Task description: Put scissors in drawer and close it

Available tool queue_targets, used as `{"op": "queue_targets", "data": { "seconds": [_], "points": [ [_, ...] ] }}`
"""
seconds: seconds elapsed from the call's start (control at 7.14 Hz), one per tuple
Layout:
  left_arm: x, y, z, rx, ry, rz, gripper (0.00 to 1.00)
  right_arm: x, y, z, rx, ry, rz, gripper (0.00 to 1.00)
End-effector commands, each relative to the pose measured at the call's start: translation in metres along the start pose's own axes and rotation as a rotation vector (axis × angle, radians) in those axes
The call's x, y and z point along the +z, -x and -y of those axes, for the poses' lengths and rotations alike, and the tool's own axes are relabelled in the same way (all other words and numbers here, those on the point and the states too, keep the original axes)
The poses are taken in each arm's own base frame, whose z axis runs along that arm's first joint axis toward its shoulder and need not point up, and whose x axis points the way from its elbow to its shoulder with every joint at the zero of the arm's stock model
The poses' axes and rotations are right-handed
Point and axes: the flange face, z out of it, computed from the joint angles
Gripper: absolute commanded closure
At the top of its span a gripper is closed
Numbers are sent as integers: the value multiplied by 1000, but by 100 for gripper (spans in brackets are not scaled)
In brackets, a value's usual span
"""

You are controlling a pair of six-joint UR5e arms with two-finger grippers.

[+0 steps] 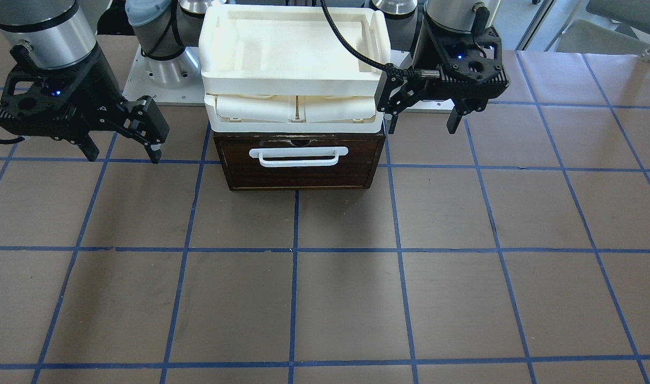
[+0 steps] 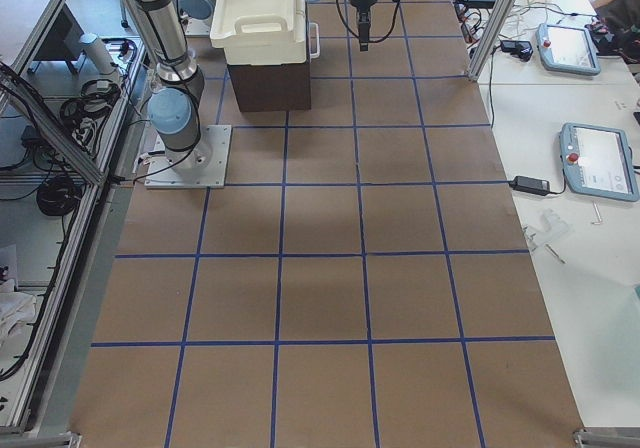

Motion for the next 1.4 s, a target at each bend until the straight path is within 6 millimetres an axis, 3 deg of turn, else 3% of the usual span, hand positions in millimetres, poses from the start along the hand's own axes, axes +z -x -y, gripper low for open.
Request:
{"op": "queue_targets", "data": {
  "seconds": [0.0,0.84,0.98,1.26],
  "points": [
    [-1,1,0,-2,-2,-1,0,-1,0,-1,1,-1,1,0],
    [-2,2,-1,-2,-3,2,0,-1,1,-3,3,21,-4,0],
    [-4,1,-2,-2,-6,-6,0,9,1,0,3,39,0,0],
    [-3,1,-1,-4,-6,-14,0,11,3,-2,2,55,13,0]
  ]
}}
